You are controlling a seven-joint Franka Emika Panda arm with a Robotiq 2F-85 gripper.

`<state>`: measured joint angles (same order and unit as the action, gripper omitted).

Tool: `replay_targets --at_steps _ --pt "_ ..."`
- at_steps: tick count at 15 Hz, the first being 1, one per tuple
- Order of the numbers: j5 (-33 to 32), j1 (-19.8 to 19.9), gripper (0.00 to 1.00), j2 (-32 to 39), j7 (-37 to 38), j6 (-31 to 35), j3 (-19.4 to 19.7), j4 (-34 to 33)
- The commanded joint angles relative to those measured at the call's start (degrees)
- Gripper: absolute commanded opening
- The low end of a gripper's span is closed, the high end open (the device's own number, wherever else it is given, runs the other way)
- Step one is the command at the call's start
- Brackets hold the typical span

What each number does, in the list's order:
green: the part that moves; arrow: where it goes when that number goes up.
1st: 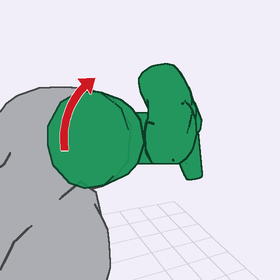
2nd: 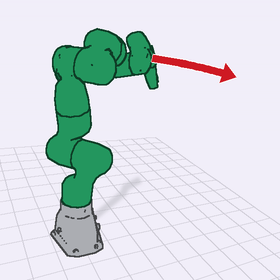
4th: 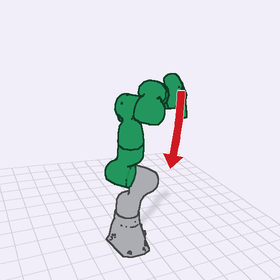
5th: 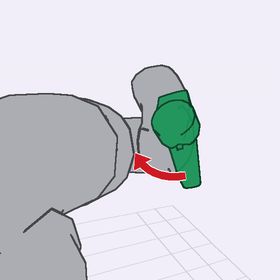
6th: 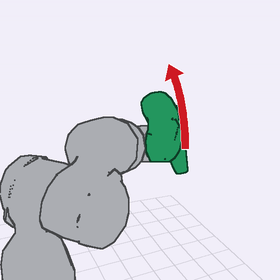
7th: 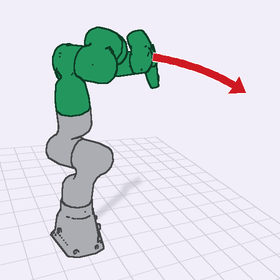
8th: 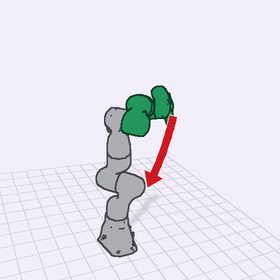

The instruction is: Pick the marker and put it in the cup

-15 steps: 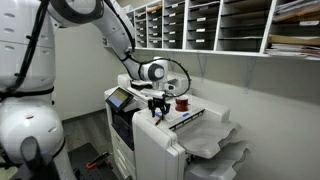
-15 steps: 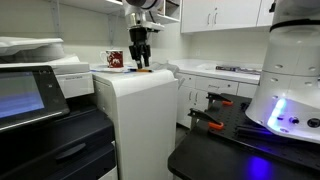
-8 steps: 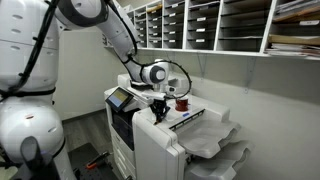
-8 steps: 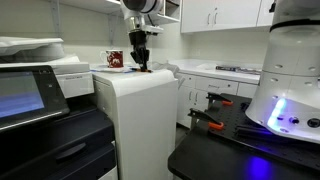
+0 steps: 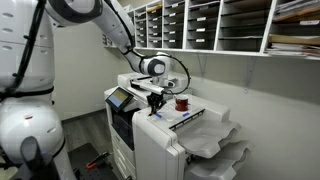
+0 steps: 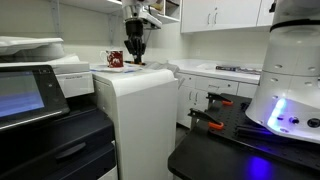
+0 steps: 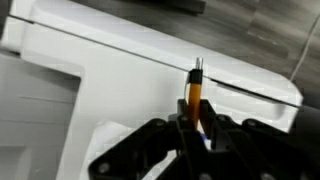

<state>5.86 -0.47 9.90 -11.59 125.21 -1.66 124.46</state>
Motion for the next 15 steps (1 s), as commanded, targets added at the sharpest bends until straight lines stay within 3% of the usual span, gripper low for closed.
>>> replay_targets --at_steps 1,4,15 --pt "11.1 1.9 0.04 -3.2 -1.4 -9.8 -0.3 -3.2" --pt "18.7 3.1 0.04 -3.6 0.2 -13.7 1.4 -6.3" --pt "48.7 8.9 0.04 4.7 2.2 -16.9 4.7 -16.3"
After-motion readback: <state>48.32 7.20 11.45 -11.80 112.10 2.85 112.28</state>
